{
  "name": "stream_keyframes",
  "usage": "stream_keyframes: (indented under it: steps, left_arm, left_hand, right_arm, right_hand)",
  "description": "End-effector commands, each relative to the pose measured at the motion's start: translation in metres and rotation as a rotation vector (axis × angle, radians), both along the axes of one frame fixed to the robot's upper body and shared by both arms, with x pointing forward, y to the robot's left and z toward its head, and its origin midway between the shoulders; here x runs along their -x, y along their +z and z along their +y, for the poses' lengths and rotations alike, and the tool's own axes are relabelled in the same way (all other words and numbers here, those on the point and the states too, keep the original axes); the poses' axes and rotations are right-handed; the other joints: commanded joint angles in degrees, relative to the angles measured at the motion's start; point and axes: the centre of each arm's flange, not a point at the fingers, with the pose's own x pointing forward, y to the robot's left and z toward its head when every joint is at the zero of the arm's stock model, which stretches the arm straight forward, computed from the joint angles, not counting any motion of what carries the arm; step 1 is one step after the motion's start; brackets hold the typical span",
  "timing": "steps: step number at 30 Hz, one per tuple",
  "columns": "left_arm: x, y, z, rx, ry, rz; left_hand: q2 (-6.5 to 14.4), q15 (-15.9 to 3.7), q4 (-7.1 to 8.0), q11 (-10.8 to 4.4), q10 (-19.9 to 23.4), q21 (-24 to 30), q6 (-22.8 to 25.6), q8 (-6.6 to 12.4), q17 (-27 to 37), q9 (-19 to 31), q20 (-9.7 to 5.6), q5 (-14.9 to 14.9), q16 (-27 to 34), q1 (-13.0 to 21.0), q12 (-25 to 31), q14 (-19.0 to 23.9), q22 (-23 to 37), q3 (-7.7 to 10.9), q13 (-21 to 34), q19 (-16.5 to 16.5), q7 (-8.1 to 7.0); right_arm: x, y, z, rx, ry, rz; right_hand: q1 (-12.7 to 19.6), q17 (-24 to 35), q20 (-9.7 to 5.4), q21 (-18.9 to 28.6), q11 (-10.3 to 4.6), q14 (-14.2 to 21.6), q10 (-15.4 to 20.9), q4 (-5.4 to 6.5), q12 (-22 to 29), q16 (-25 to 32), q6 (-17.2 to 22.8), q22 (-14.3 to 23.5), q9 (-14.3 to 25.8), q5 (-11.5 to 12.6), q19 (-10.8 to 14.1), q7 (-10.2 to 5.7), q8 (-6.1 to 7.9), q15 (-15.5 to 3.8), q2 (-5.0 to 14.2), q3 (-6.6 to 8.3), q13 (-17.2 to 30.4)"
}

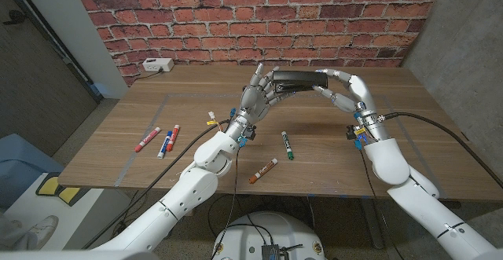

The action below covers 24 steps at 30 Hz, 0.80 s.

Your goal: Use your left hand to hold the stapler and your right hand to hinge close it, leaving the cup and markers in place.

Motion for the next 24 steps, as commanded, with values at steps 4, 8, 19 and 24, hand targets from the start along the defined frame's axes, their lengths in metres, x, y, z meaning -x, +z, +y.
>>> stream_keyframes:
  steps: [4,8,19,24]
  left_arm:
    - [0.0070,0.0024,0.0010,-0.026,0.058,-0.050]
    - [0.0067,0.0008,0.0007,-0.020,0.058,-0.039]
    - [0.0078,-0.0029,0.0008,-0.001,0.074,-0.022]
    - [0.0078,-0.0044,-0.0004,0.006,0.075,-0.013]
  left_hand:
    - [3.93,-0.12,-2.19,-2.51,0.51,0.24,4.42,1.38,-0.08,0.10,-0.20,0.07,0.25,5.54,0.22,0.06,0.29,2.95,0.26,0.30,-2.80]
    - [4.09,-0.08,-2.56,-2.61,0.44,0.31,4.81,1.43,-0.12,0.11,-0.17,-0.09,0.24,6.27,0.19,0.08,0.29,3.24,0.25,0.48,-2.64]
    - [6.11,-1.62,-4.20,-2.52,1.31,1.28,6.56,1.41,-0.20,0.24,-1.46,-1.10,1.02,10.40,0.54,2.80,0.50,5.41,0.26,2.75,-1.51]
    - [7.34,-3.39,-4.51,-2.53,1.80,1.89,7.14,1.29,-0.19,0.29,-2.29,-1.54,1.81,12.01,0.76,5.90,0.77,6.54,0.32,3.97,-1.20]
  right_arm:
    - [0.0054,0.0010,0.0025,0.022,-0.023,-0.012]
    - [0.0060,0.0013,0.0030,0.023,-0.021,-0.016]
    - [0.0063,0.0026,0.0009,0.013,-0.008,-0.020]
    - [0.0067,0.0026,0.0006,0.011,-0.003,-0.022]
  right_hand:
    - [2.84,0.21,-0.13,0.28,-4.69,0.34,5.13,1.02,0.29,0.09,0.88,0.12,0.14,0.81,0.31,0.09,0.46,-11.15,3.92,1.36,11.46]
    - [2.89,0.20,-0.17,0.30,-4.69,0.34,5.12,0.98,0.24,0.08,0.89,0.12,0.12,0.81,0.36,0.09,0.47,-11.15,3.89,1.35,11.50]
    - [2.92,0.20,-0.17,0.30,-4.69,0.40,5.20,0.98,0.19,0.10,0.82,0.11,0.08,0.80,0.38,0.12,0.46,-11.12,3.85,1.30,11.61]
    - [2.92,0.21,-0.15,0.31,-4.70,0.42,5.28,0.98,0.20,0.11,0.81,0.10,0.06,0.78,0.41,0.12,0.46,-11.10,3.82,1.27,11.66]
